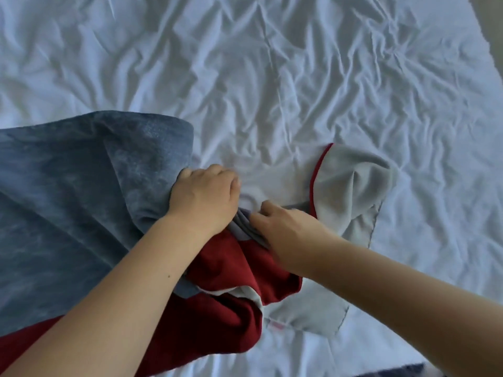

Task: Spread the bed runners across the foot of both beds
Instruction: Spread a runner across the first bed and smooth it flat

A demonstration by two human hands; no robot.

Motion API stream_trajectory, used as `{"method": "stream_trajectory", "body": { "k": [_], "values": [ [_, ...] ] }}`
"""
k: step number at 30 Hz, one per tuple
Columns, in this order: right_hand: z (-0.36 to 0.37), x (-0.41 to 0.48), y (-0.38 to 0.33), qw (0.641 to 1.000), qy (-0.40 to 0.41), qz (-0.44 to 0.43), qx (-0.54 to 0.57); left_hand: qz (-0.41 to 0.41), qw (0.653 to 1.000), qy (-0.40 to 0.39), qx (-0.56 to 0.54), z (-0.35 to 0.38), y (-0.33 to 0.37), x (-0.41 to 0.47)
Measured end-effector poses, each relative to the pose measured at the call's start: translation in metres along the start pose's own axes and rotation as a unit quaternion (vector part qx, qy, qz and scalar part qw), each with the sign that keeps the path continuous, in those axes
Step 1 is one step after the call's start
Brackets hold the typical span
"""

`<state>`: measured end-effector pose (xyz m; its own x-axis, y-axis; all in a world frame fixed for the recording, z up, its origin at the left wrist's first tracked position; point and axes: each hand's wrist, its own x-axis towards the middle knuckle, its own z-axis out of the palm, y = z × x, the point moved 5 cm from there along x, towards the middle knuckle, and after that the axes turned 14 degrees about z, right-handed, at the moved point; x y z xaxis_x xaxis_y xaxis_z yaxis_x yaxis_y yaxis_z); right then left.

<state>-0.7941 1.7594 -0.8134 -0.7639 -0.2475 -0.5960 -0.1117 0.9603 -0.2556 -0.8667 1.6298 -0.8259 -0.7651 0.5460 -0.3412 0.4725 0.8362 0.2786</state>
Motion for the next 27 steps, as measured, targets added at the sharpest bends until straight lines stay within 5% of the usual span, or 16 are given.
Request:
{"method": "stream_trajectory", "body": {
  "k": [5,10,14,22,27],
  "values": [
    [0.038,-0.038,-0.018,0.997,0.035,0.073,-0.005,0.0,0.991,-0.099,0.087,0.009,0.014,-0.034],
    [0.068,-0.059,-0.02,0.975,0.099,0.124,0.158,0.006,0.975,-0.194,0.109,0.019,0.014,-0.084],
    [0.068,-0.054,-0.012,0.951,0.115,0.22,0.182,0.004,0.992,-0.114,0.059,0.026,0.005,-0.096],
    [0.041,-0.006,-0.025,0.965,0.13,0.158,0.166,0.004,1.0,-0.017,-0.023,0.021,0.007,-0.087],
    [-0.004,-0.012,-0.002,0.929,0.219,0.177,0.243,0.001,0.992,0.095,-0.088,-0.012,0.026,-0.068]
  ]
}}
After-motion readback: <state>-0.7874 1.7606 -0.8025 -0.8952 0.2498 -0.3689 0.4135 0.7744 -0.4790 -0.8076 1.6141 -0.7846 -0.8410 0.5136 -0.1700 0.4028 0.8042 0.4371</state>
